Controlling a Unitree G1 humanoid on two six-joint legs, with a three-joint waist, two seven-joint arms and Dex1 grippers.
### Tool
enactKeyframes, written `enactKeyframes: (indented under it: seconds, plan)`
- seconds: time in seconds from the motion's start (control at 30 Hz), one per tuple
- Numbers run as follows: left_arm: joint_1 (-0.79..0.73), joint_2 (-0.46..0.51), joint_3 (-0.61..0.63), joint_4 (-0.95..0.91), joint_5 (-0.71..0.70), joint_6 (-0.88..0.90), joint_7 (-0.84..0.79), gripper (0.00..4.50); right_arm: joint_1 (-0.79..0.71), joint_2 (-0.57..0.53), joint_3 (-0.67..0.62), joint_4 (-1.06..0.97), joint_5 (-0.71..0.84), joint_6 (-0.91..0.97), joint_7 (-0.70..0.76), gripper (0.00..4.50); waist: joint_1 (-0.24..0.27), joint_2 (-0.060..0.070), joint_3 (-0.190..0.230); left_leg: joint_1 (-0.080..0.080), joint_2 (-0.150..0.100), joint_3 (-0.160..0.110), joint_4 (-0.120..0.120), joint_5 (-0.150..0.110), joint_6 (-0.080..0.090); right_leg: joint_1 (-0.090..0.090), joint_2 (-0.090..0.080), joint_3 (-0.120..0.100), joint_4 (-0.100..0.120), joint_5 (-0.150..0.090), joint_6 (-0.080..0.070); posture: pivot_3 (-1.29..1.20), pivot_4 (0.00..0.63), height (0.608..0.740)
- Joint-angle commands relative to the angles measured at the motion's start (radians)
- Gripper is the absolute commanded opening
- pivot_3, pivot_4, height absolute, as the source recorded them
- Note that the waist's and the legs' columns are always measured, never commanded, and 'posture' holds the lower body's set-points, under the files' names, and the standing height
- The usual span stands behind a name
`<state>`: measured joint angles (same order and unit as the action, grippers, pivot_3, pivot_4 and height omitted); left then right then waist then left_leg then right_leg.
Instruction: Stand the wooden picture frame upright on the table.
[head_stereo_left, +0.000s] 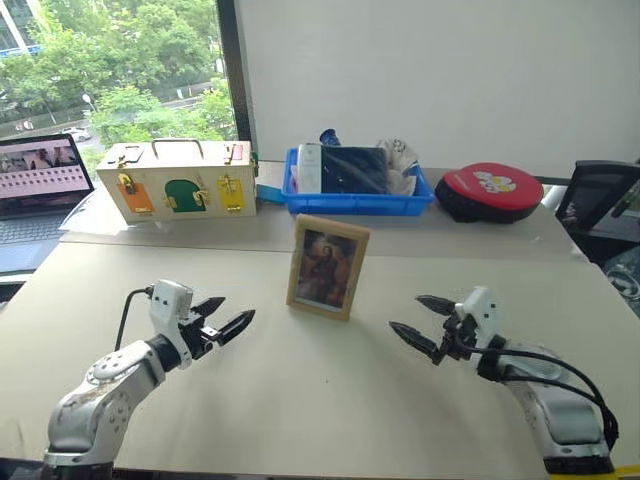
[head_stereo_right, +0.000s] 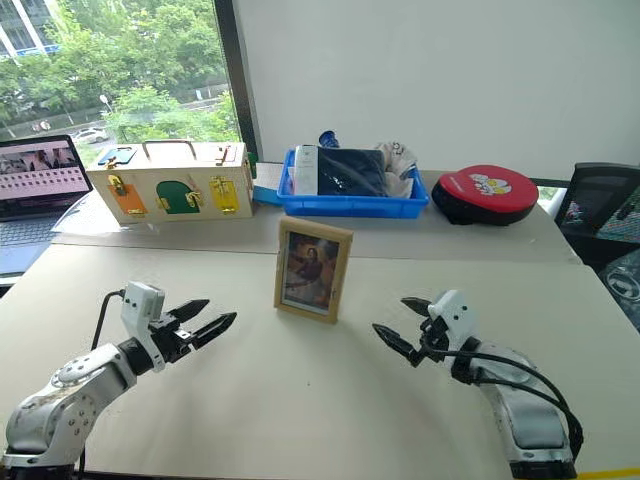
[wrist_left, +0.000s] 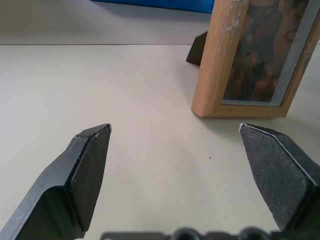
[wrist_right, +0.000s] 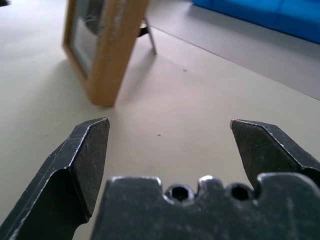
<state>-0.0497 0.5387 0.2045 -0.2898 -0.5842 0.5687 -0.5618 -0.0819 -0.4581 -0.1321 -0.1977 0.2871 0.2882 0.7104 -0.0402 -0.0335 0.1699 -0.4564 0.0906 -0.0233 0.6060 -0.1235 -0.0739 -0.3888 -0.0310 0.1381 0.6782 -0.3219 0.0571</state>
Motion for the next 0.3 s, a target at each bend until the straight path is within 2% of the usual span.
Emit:
enactKeyframes:
  seconds: [0.03, 0.3]
  plan:
    - [-0.008, -0.020, -0.023, 0.017, 0.102, -0.113, 0.030, 4.43, 0.042, 0.028, -0.024, -0.053, 0.001, -0.008, -0.075, 4.47, 0.000, 0.000, 0.000, 0.000, 0.000, 0.000, 0.000, 0.000, 0.000, 0.000, 0.000, 0.000, 0.000, 0.000, 0.000, 0.00, 0.150, 0.723]
    - [-0.018, -0.083, -0.031, 0.078, 0.168, -0.214, 0.045, 4.43, 0.073, 0.102, -0.005, -0.059, 0.009, -0.007, -0.162, 4.47, -0.002, 0.000, 0.000, 0.001, 0.000, 0.000, 0.000, 0.000, 0.000, 0.000, 0.000, 0.000, 0.000, 0.000, 0.000, 0.00, 0.150, 0.723]
